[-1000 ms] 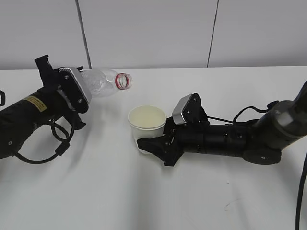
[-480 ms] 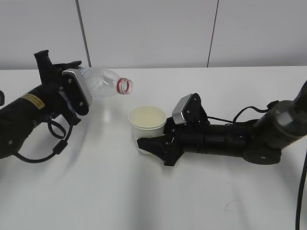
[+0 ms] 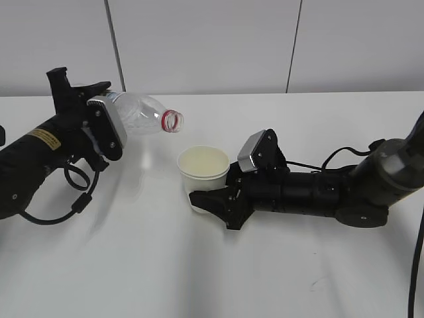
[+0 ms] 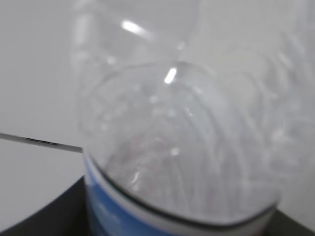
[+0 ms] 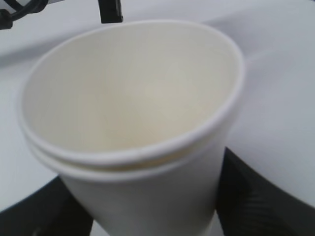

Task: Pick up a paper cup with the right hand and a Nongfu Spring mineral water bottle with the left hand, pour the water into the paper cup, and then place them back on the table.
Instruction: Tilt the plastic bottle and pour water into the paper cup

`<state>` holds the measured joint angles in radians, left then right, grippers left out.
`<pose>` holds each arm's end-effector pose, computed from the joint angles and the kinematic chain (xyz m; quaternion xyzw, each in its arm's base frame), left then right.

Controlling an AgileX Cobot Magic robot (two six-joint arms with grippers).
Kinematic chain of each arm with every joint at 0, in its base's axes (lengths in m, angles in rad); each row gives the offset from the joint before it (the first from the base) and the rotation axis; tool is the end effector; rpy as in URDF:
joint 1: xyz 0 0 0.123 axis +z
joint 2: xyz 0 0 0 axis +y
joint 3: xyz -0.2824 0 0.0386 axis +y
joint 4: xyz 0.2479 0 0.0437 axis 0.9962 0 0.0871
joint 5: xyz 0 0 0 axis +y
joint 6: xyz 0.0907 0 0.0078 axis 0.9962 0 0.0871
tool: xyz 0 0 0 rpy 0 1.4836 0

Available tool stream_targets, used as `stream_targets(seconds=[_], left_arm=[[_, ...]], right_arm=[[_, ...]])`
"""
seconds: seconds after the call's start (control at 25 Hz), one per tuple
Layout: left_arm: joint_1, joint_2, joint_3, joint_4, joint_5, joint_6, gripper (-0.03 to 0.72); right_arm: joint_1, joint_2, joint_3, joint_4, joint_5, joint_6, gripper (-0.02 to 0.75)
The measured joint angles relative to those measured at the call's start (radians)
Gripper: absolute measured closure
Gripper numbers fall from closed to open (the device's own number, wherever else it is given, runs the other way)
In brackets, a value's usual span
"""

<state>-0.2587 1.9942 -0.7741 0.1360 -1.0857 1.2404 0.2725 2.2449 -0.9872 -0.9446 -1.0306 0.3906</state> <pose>0.3527 -0.1046 0.1421 0.5390 0.4846 0.3055 0.6175 0.3535 0.1644 0.0717 -0.3921 0.6965 0.3235 0.5064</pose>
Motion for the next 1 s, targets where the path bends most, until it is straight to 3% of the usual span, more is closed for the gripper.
stream_targets(seconds=[1.0], left_arm=[[-0.028, 0.0, 0.0, 0.002, 0.0, 0.092, 0.291]], right_arm=[[0.0, 0.0, 0.0, 0.0, 0.0, 0.002, 0.241]])
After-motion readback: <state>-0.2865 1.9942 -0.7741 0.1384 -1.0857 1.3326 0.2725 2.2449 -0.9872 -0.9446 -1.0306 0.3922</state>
